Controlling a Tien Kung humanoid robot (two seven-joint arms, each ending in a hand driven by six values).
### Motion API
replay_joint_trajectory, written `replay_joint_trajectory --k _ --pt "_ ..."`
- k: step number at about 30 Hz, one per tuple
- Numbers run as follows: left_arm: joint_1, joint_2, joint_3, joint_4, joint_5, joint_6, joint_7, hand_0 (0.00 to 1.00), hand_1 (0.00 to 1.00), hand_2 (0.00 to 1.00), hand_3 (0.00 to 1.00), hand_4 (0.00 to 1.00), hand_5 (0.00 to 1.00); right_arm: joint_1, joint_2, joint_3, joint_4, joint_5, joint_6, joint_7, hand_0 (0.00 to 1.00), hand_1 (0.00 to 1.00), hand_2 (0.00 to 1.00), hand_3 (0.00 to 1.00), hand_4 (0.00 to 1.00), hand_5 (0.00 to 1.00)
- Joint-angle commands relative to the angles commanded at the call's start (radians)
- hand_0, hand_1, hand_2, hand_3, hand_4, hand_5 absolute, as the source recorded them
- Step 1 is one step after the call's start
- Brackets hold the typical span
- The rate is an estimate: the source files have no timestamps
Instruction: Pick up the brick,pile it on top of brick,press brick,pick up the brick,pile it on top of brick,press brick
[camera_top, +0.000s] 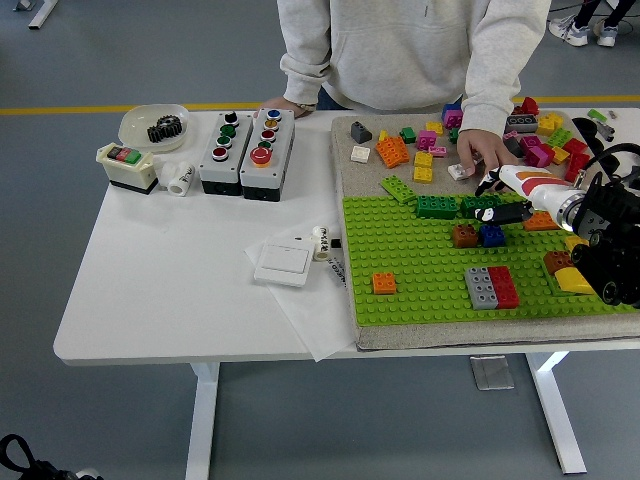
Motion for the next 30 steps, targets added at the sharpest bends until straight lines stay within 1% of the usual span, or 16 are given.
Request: replay_joint_trajectory --k 8,9,14,18,21,26,27,30 --pt "0.002 0.0 -0.003 0.0 0.002 -0.002 0.0 0.786 0.764 0.767 0.596 0.665 0.591 -0.004 -0.001 -0.022 0.004 0.018 0.003 0.004 0.767 0.746 0.763 0.644 0.753 0.583" --pt "0.002 0.0 -0.003 0.0 0.001 -0.002 0.0 0.783 0.764 0.767 0.597 0.665 0.592 -0.004 -0.001 -0.024 0.005 0.021 0.002 0.005 0.732 0.727 0.744 0.641 0.762 0.576" --pt "0.005 0.0 0.002 0.001 -0.009 0.0 -0.002 0.783 0.764 0.767 0.597 0.665 0.592 -0.001 -0.005 -0.038 0.008 0.03 -0.022 0.017 0.732 0.727 0.744 0.641 0.762 0.576" --pt "0.011 -0.001 0.005 0.002 -0.016 0.003 -0.004 0.786 0.765 0.768 0.597 0.665 0.593 0.005 -0.011 -0.071 0.012 0.077 -0.053 0.033 0.726 0.72 0.74 0.636 0.769 0.571" --pt "0.014 -0.001 0.004 0.003 -0.017 0.003 -0.005 0.787 0.765 0.768 0.597 0.665 0.592 0.007 -0.013 -0.09 0.016 0.099 -0.062 0.04 0.728 0.721 0.74 0.639 0.776 0.567" --pt "0.023 -0.002 0.004 0.003 -0.02 0.002 -0.005 0.787 0.765 0.768 0.597 0.665 0.592 0.006 -0.01 -0.094 0.018 0.093 -0.053 0.04 0.728 0.721 0.74 0.639 0.776 0.567" --pt "0.025 -0.002 0.004 0.003 -0.021 0.002 -0.006 0.786 0.764 0.766 0.596 0.665 0.591 0.005 -0.009 -0.096 0.018 0.09 -0.047 0.04 0.76 0.74 0.756 0.667 0.796 0.543" --pt "0.028 -0.003 0.006 0.003 -0.027 0.004 -0.007 0.786 0.764 0.766 0.596 0.665 0.591 0.005 -0.01 -0.105 0.019 0.093 -0.039 0.042 0.76 0.74 0.756 0.667 0.796 0.543"
